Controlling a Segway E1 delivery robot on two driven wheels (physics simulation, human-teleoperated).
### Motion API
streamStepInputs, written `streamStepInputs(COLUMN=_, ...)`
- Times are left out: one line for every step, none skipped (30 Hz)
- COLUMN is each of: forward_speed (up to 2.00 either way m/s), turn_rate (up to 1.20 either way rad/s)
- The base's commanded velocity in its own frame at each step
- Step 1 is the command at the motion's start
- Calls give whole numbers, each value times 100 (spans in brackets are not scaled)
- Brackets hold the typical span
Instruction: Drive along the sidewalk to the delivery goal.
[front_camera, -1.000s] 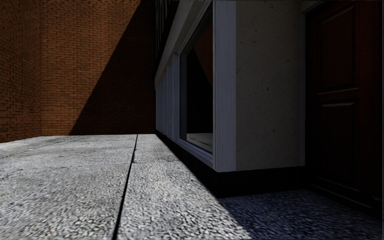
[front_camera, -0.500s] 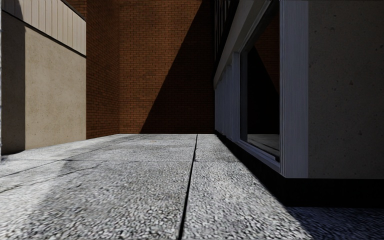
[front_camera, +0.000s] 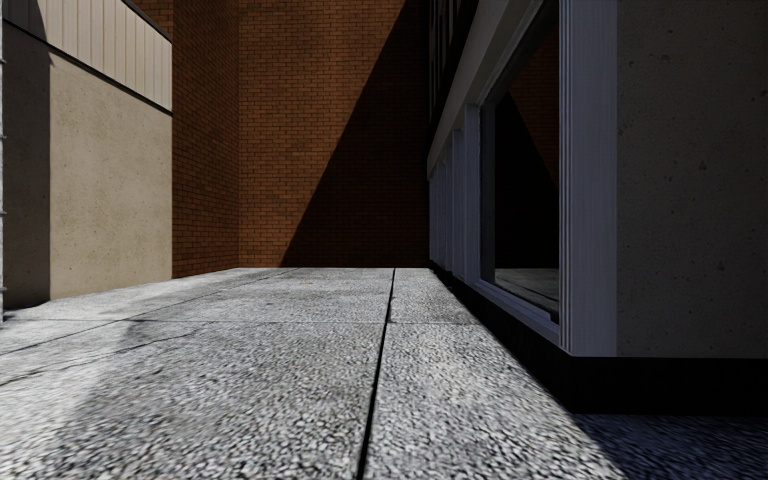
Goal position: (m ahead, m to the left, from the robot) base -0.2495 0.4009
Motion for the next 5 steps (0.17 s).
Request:
streamStepInputs(forward_speed=0, turn_rate=0)
streamStepInputs(forward_speed=0, turn_rate=0)
streamStepInputs(forward_speed=0, turn_rate=0)
streamStepInputs(forward_speed=0, turn_rate=0)
streamStepInputs(forward_speed=0, turn_rate=0)
